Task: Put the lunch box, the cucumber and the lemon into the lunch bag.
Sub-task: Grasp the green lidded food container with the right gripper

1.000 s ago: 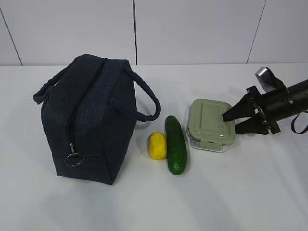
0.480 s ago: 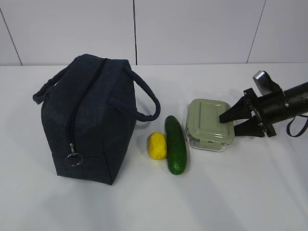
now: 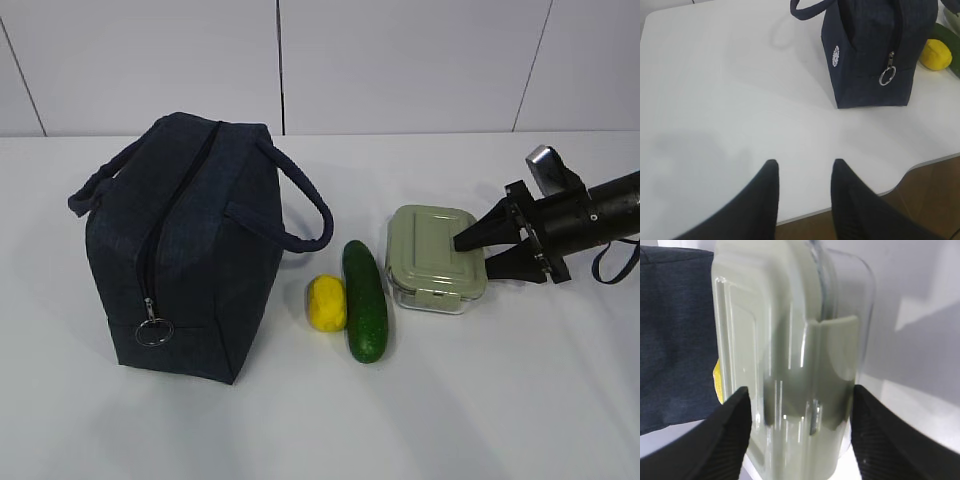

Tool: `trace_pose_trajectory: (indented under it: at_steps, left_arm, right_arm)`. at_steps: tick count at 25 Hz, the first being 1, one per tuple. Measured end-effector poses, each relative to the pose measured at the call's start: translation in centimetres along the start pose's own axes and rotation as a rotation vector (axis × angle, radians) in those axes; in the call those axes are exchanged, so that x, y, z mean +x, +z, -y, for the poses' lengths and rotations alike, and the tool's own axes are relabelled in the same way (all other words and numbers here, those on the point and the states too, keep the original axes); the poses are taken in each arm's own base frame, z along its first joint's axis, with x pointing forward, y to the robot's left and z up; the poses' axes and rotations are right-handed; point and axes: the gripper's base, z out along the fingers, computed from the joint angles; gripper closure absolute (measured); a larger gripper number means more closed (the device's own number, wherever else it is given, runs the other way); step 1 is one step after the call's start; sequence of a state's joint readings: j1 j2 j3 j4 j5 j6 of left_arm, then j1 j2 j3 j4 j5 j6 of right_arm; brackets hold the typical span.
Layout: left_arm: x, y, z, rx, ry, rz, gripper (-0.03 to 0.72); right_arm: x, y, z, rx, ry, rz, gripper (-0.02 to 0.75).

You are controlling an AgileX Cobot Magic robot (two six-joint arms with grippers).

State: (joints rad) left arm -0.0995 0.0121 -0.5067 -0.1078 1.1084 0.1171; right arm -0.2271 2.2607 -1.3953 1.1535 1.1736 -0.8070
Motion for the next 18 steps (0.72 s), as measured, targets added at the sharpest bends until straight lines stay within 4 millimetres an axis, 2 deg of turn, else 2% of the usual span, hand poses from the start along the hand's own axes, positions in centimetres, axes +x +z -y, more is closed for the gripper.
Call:
trace_pose_trajectory:
  at_steps: [18]
  left_arm:
    - [0.00,0.00,0.00,0.000,0.000,0.000,0.449]
  right_arm:
    - [0.00,0.00,0.00,0.000,-0.002,0.000,0.283]
